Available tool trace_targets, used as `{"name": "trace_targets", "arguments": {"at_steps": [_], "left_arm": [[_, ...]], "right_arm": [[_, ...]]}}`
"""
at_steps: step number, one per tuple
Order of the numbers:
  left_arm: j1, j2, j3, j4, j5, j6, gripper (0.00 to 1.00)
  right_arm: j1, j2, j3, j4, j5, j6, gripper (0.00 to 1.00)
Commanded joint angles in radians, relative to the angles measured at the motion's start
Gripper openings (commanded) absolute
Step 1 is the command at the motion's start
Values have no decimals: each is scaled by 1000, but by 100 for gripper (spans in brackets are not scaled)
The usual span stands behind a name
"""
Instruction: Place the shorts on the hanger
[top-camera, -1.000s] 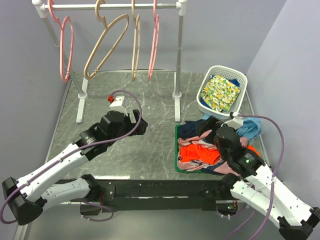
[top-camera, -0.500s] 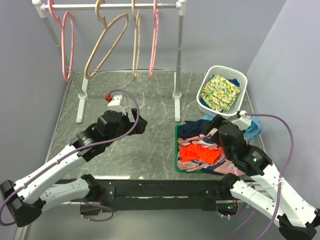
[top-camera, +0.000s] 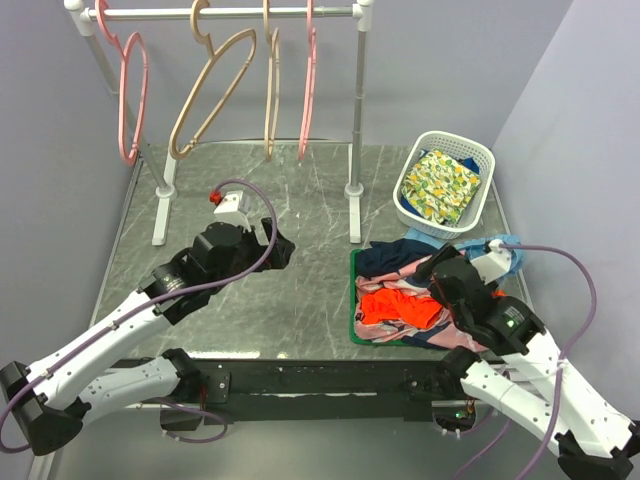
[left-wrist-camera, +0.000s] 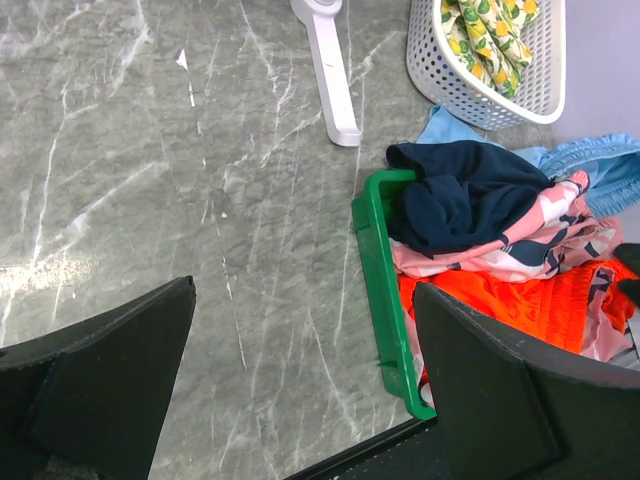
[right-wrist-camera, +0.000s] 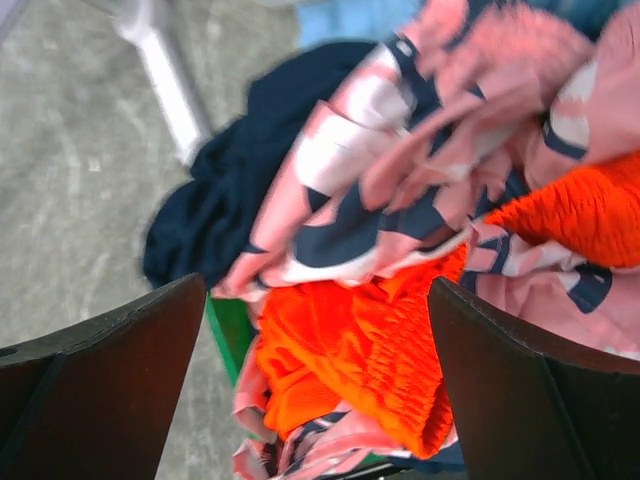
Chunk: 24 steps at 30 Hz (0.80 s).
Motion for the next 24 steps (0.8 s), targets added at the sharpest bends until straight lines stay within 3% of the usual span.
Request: {"name": "trace_targets", "arguments": {"at_steps": [1,3,6,9,16,19,24], "left_arm": [[-3,17,26,6,4,-14,97],[-1,25,36,-3,9,-16,96],[-1,44,52,-9,12,-16,96],[-1,48,49,3,19,-11,96],[-3,52,61,-7,13,-11,96],[-2,51,72,-27,0,-5,97],[-1,41,70,-35,-4,-2,96]], "right_arm": [[-5,43,-59,-97,37,208,100],[-4,65,-43,-170,57,312,100],[-4,58,-27,-250,26,343,100],[-4,27,-26,-196,-14,274,97],[-2,74,-20,-49,-118,156,78],[-2,108,-56,-78,-147,183,76],[-2,25,-139,-96,-190,226,74]]}}
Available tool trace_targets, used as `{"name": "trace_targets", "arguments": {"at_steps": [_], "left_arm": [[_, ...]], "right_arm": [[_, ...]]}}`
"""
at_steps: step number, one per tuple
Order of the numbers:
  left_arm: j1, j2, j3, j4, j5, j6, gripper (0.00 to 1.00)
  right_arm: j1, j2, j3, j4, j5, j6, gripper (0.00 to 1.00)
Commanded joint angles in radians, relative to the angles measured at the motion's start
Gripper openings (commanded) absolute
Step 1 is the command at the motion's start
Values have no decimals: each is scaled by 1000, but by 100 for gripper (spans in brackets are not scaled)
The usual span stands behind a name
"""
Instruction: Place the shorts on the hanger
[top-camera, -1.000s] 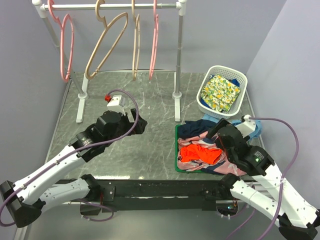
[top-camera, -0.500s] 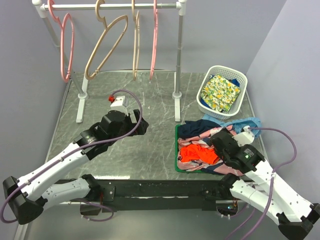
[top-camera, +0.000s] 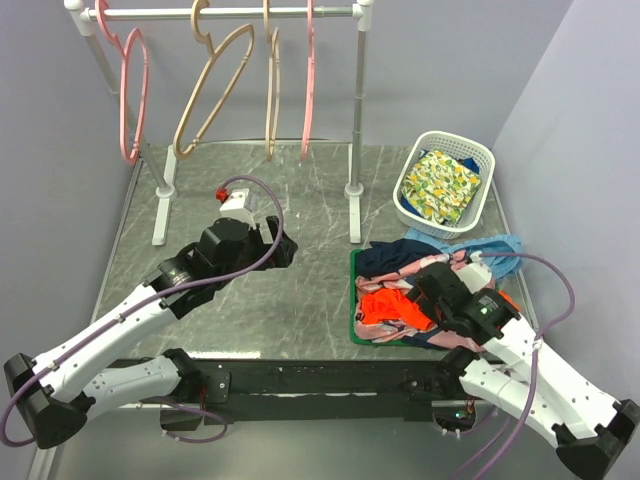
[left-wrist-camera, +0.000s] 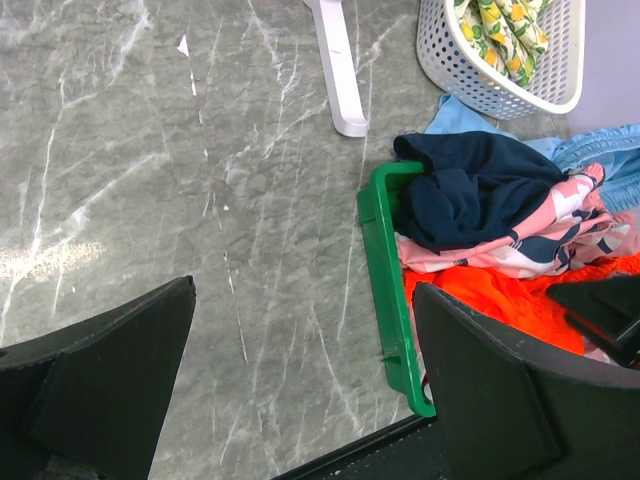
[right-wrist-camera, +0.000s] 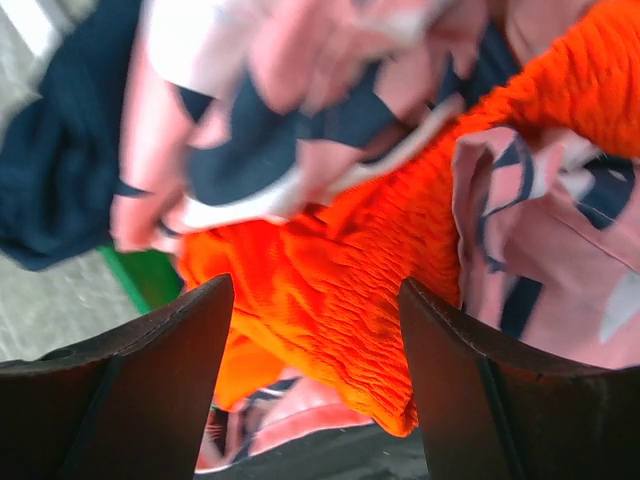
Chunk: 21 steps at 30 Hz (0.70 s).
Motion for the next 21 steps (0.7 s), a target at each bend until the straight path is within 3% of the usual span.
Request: {"name": "trace_targets", "arguments": {"at_steps": [1,16,21], "left_arm": [[-2,-7,38,-9,-10,3,96],[-1,22,40,-27,-26,7,96],[-1,28,32,-21,-21,3,96]], "right_arm": [[-2,-75,-43,-17,-38,43,74],[-1,-113,-5,-114,-73,25,77],[-2,-140,-31,-67,-122,16,77]]}}
